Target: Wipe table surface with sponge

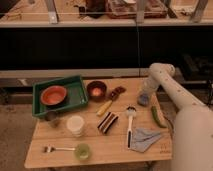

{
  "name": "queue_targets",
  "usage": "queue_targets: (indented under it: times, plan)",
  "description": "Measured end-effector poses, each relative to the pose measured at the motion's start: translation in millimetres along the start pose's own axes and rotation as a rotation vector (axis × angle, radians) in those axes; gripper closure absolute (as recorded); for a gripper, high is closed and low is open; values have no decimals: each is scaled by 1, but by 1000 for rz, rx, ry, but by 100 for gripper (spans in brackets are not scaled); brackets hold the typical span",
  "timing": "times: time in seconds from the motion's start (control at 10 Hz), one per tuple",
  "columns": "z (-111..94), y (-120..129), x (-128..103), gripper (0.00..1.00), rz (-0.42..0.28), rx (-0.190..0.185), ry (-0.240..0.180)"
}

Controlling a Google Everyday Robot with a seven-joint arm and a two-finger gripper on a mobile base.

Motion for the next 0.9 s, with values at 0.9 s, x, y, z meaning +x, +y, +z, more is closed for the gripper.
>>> queue_targets:
  times: [0.9]
  plan:
    - [19, -87, 17, 98, -21, -5, -5]
